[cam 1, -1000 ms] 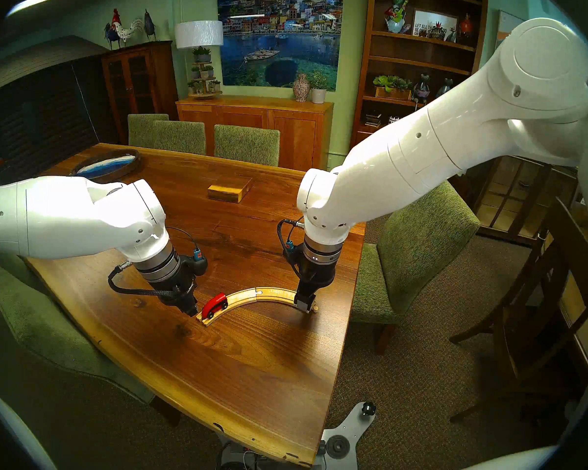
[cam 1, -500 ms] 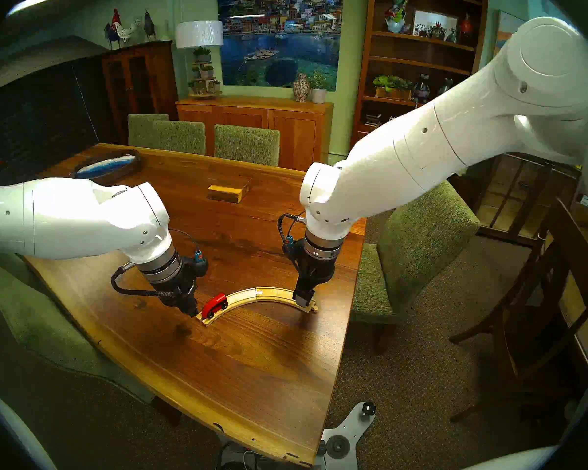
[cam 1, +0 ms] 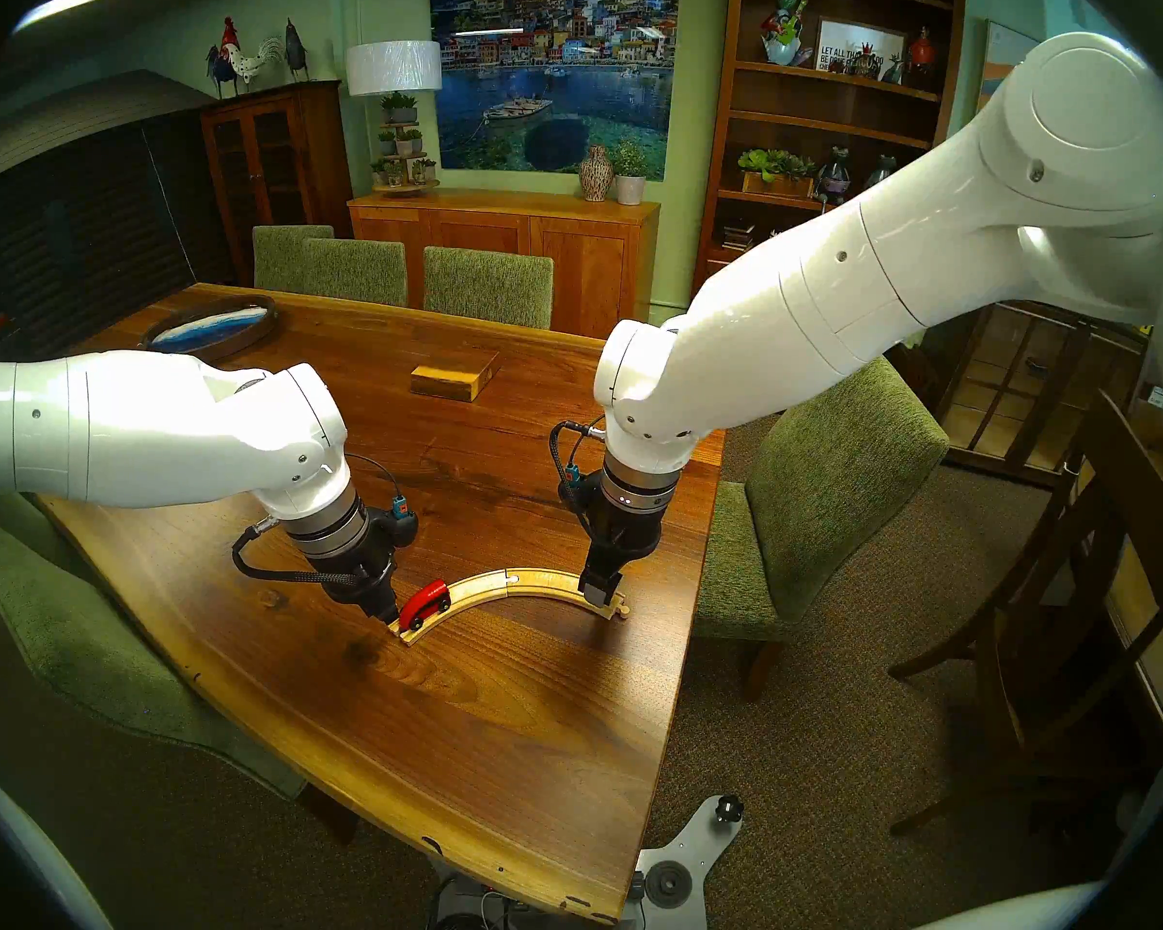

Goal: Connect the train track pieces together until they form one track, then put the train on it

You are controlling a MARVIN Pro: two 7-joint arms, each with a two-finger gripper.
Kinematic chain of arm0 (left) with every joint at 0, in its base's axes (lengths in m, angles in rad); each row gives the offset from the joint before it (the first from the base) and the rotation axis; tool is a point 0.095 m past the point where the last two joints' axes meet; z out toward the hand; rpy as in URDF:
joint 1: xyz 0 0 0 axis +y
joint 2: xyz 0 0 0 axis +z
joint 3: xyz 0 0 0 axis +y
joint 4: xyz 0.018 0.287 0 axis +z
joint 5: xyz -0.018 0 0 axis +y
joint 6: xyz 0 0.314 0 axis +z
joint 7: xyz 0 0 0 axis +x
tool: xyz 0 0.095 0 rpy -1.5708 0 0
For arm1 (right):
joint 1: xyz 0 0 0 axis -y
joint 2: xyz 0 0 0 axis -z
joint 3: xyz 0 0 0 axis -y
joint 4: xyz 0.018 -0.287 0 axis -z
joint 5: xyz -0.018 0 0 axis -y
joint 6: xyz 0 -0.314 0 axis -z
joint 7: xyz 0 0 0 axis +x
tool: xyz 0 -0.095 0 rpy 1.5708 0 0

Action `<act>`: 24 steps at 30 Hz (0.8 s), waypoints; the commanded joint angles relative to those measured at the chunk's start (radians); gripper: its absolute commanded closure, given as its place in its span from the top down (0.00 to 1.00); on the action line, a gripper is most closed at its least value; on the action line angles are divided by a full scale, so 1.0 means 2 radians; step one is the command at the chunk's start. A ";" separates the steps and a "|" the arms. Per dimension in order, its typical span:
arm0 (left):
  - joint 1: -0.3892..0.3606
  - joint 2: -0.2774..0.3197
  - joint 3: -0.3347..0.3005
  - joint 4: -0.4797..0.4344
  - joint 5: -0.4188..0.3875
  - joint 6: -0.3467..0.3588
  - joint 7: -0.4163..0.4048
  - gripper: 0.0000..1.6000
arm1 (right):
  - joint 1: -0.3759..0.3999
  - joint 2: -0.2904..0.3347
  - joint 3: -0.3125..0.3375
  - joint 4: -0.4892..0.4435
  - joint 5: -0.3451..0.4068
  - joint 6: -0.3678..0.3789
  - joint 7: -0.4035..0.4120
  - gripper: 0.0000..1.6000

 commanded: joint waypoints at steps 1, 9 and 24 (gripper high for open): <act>0.000 -0.028 -0.015 0.023 -0.006 -0.004 -0.005 0.00 | 0.017 0.005 0.003 0.003 0.001 0.002 -0.003 1.00; 0.018 -0.059 -0.018 0.059 -0.011 -0.013 -0.013 0.00 | 0.017 0.005 0.003 0.003 0.001 0.003 -0.004 1.00; 0.020 -0.090 -0.027 0.088 -0.017 -0.012 -0.022 0.00 | 0.016 0.005 0.004 0.003 0.001 0.003 -0.004 1.00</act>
